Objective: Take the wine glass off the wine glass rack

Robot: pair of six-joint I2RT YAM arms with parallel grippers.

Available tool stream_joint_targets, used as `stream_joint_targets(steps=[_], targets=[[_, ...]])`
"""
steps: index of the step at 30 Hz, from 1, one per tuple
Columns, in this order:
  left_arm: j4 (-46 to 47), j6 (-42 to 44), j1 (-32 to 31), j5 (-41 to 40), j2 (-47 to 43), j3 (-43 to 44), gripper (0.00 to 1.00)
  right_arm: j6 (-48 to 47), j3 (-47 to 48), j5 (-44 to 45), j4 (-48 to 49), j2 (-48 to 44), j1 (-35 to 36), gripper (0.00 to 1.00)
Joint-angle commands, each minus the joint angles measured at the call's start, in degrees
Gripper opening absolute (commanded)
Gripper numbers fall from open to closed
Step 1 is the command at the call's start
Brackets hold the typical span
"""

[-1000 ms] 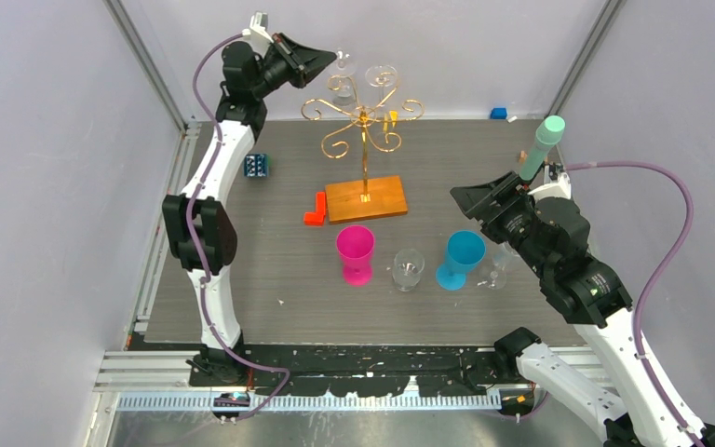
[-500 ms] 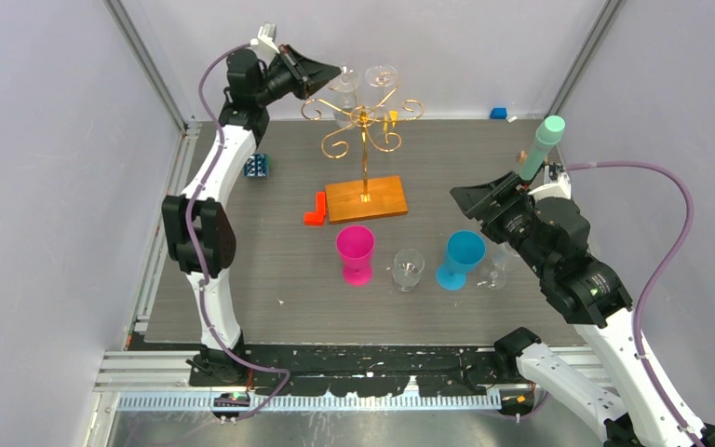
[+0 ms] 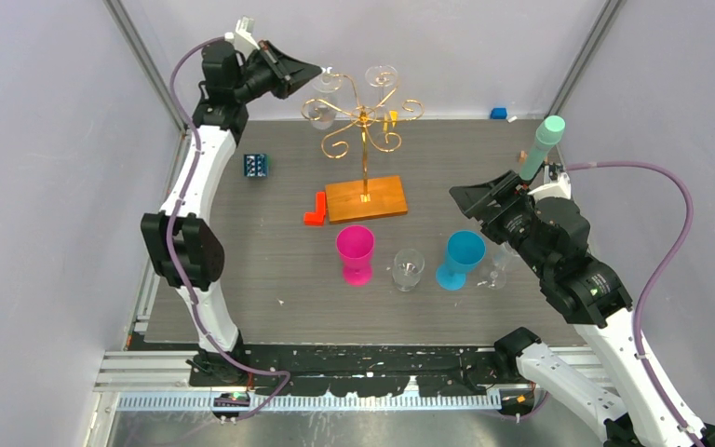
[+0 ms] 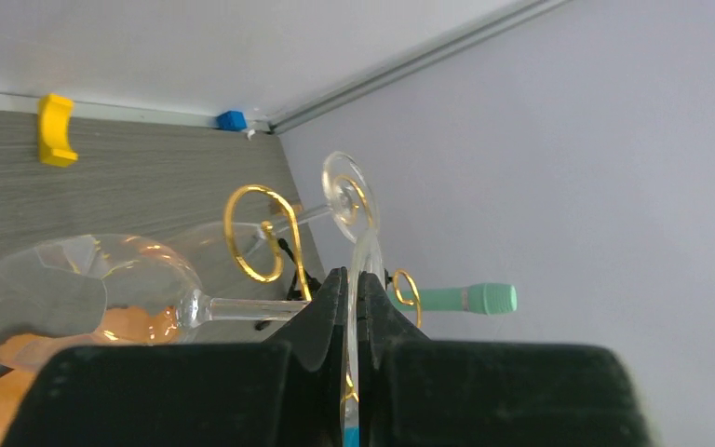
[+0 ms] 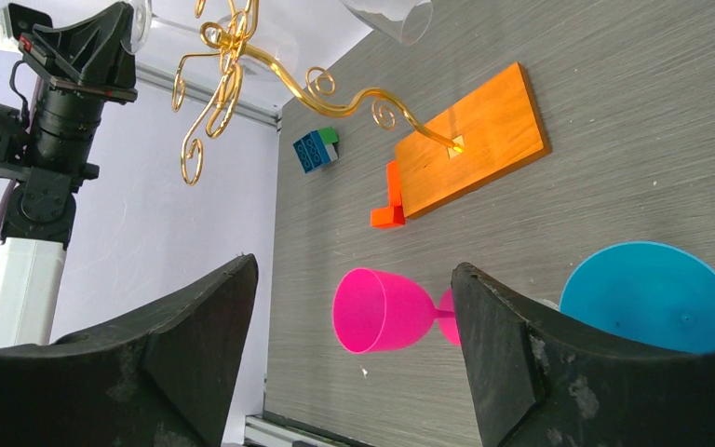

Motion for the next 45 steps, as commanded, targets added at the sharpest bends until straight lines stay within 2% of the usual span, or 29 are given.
stream_joint_targets(steps=[1,4,10,16,18,20,22,23,28,34,38,42,45], targets=[[-2.58,3.02,2.96,-1.35,-3.97,2.46,0.0,-0.49,1.41,0.01,1.22,-0.81,0.17,0.83],[-3.59,4.11,5.57,0.14,-6.03,0.25,0.0,-2.8,1.43,-4.32,2.76,-0.78,0.14,0.83],[-1.98,4.36,12.86,1.78,-16.12,-12.43,0.0,-5.41,1.68,-12.72,4.77,0.96,0.18,0.83],[-4.75,5.41,15.85,4.05,-28.55,-25.24,0.0,-2.92,-1.86,-22.76,15.17,4.8,0.3,0.83],[-5.19,1.52,15.99,5.42,-32.47,-29.89,0.0,-0.88,-3.79,-23.92,19.95,5.68,0.61,0.83],[0.19,-4.41,16.11,8.65,-36.63,-34.6,0.0,0.51,-5.21,-23.52,23.23,6.71,1.19,0.83],[0.82,-7.23,16.08,9.55,-41.08,-37.66,0.0,1.68,-6.34,-22.92,26.02,7.51,1.79,0.83],[-0.12,-7.49,16.1,9.83,-43.44,-38.65,0.0,2.22,-7.06,-22.72,28.0,7.79,2.33,0.83],[-17.46,-2.37,14.33,10.14,-50.61,-38.08,0.0,1.0,-8.66,-23.8,36.61,11.45,6.91,0.82],[-20.16,-5.42,12.21,12.45,-54.73,-41.63,0.0,-11.93,-7.27,-25.16,50.51,17.6,17.19,0.79],[-23.9,-5.31,9.57,11.6,-56.37,-42.38,0.0,-26.99,-4.63,-22.46,54.86,22.53,22.84,0.79],[-25.37,-5.87,8.02,12.0,-57.62,-44.35,0.0,-38.41,-6.77,-21.62,66.21,26.73,26.28,0.76],[-24.29,-7.6,6.14,12.58,-58.46,-46.26,0.0,-42.57,-7.53,-23.05,73.0,30.54,27.14,0.73]])
